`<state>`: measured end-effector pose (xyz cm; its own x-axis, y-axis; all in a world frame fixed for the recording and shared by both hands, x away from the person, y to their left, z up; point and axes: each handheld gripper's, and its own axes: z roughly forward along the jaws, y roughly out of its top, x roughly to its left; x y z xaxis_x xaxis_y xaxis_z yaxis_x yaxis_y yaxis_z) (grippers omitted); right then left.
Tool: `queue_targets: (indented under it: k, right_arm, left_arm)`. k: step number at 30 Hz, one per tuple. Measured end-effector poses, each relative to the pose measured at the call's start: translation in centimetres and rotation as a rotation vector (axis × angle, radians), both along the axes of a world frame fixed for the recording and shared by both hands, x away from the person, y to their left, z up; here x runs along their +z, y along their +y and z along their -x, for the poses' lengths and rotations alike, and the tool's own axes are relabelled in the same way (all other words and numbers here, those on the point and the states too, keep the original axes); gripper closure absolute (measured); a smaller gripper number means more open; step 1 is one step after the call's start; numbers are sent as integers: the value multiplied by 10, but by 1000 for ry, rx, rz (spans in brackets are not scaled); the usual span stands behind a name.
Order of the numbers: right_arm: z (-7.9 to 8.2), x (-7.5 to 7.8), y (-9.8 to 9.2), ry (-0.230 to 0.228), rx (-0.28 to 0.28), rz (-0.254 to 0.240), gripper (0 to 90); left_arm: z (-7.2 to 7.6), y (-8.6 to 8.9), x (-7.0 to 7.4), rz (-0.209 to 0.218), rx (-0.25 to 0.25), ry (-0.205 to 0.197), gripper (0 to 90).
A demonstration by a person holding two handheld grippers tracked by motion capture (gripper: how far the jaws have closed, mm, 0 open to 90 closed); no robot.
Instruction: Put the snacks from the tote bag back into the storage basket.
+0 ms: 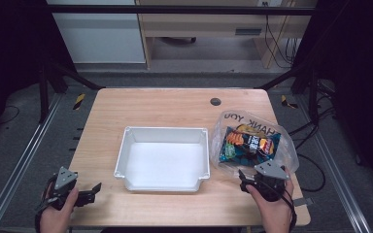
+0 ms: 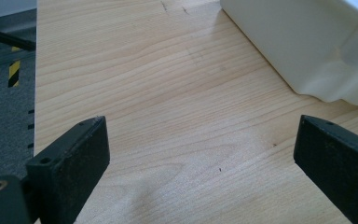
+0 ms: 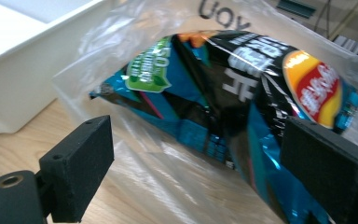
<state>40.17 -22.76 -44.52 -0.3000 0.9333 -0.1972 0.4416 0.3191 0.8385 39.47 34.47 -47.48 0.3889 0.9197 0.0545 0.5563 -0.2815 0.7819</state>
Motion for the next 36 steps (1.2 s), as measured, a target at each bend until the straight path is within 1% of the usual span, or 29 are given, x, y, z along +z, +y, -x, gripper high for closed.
queue_targets:
  k: [3,6,11,12,14,16,18,19,22,23,25,26,28,30,31,32,33,34,36]
  right_arm:
    - [0,0,-3,10,-16,-12,103]
    - [0,0,-3,1,-19,-13,103]
    - [0,1,-5,-8,-20,-22,103]
    - [-2,1,-5,-6,-11,-25,103]
    - [-5,2,-7,10,-3,-26,97]
    - [-9,7,-9,17,16,-31,87]
    - [-13,14,-11,19,30,-26,87]
    - [-17,21,-12,24,47,-25,88]
    - [-21,27,-14,25,64,-17,92]
    - [-26,34,-18,40,90,-19,102]
    - [-29,37,-19,43,101,-19,109]
    - [-32,41,-22,53,115,-18,111]
    - [-39,47,-25,73,136,5,112]
    - [-44,55,-28,83,159,24,121]
    - [-49,63,-31,86,174,40,127]
    - [-52,67,-34,80,178,50,134]
    - [-52,67,-34,80,178,50,134]
    - [-56,75,-38,76,181,68,137]
    - [-57,77,-40,70,181,71,140]
  left_arm:
    - [0,0,0,-2,-5,4,30]
    - [0,0,1,4,-3,-7,30]
    - [-1,0,1,0,-6,-2,30]
    - [-1,0,1,0,-7,-1,31]
    - [0,0,2,1,-7,-6,31]
    - [0,-1,2,4,-9,-7,31]
    - [0,-1,2,3,-7,-5,31]
    - [0,-1,1,1,-7,-3,31]
    - [0,-1,2,3,-8,-6,31]
    - [0,-1,3,2,-10,-9,31]
    - [0,0,4,5,-11,-11,31]
    - [0,0,4,9,-11,-14,31]
    - [-1,-1,5,12,-14,-16,31]
    - [-1,-2,5,12,-17,-14,31]
    - [-1,-2,5,11,-16,-14,31]
    - [0,-3,5,10,-17,-14,31]
    - [0,-3,5,8,-18,-12,31]
    - [0,-3,5,10,-16,-11,31]
    - [0,-2,4,11,-14,-10,31]
